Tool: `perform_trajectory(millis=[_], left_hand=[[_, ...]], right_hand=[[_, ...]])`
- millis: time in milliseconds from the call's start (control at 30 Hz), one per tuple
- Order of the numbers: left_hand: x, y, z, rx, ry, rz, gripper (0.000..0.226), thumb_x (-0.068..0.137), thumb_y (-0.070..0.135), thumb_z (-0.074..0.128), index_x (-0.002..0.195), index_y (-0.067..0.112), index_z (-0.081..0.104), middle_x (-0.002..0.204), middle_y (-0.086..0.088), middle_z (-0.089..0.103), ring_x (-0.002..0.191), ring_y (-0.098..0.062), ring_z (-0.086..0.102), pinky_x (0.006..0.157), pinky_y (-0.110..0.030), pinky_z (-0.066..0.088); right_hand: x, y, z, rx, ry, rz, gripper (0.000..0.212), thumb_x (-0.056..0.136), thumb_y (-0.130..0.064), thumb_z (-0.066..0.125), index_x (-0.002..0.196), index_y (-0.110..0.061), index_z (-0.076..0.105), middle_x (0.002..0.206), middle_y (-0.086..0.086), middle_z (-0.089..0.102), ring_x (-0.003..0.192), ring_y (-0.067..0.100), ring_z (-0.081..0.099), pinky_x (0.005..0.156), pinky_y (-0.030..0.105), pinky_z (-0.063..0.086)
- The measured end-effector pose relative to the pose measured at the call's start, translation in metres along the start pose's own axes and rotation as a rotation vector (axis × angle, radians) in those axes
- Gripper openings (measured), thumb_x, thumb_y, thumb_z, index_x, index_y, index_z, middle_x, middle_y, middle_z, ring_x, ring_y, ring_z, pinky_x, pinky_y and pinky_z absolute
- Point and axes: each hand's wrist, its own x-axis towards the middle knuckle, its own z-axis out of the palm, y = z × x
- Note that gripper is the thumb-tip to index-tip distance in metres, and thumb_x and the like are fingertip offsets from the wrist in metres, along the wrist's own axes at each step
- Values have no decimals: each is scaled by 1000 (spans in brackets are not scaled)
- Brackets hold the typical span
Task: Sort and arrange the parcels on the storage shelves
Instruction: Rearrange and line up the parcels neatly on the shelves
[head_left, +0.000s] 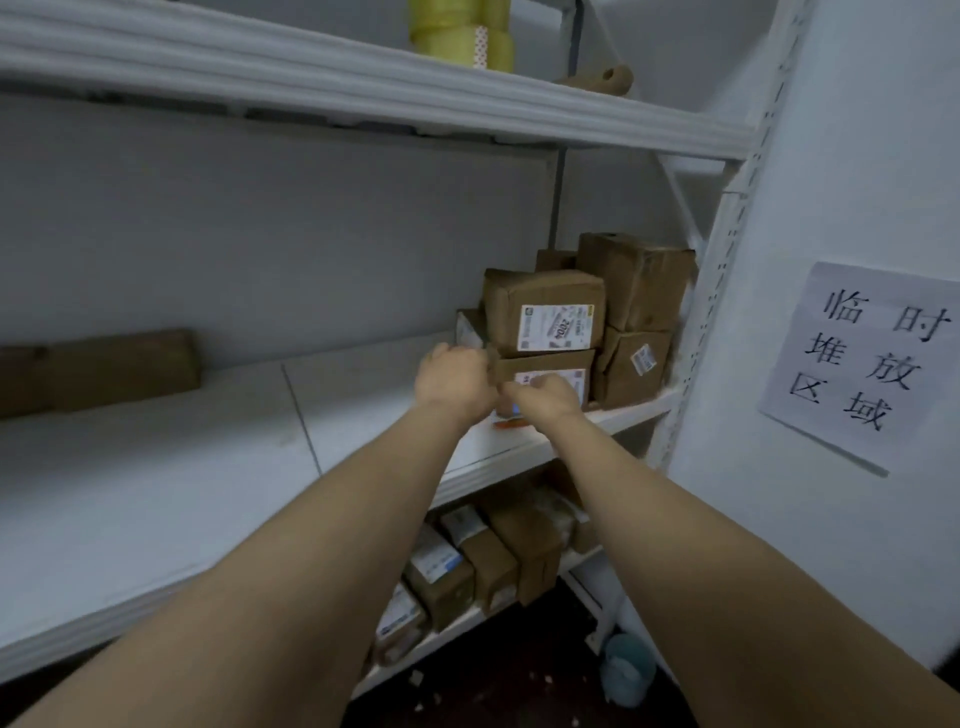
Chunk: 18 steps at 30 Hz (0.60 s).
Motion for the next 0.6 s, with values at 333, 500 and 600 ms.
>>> perform_trajectory(millis=[333, 500, 600], left_hand=[[-74, -129, -46, 63, -23, -334, 39, 89, 15, 47, 127, 13, 57, 127, -12, 57, 129, -27, 39, 105, -34, 35], [-92, -205, -73, 105, -10, -458, 37, 93, 21, 48, 128, 13, 57, 129, -11, 56, 130, -26, 38, 105, -33, 34], [-98, -260, -86, 133, -19, -507, 39, 91, 18, 46, 130, 13, 55, 131, -9, 56, 127, -28, 40, 104, -35, 35]], right_hand=[[-60, -65, 126, -16, -282, -132, 44, 91, -31, 62, 121, 0, 58, 127, 16, 59, 104, 26, 57, 100, 42, 47], [-69, -105, 208, -76, -423, -207, 50, 88, -30, 64, 115, 12, 59, 87, 17, 54, 79, 29, 52, 77, 37, 47], [-66, -129, 266, -98, -467, -237, 47, 88, -30, 64, 111, 11, 61, 86, 7, 46, 78, 19, 42, 73, 34, 43]])
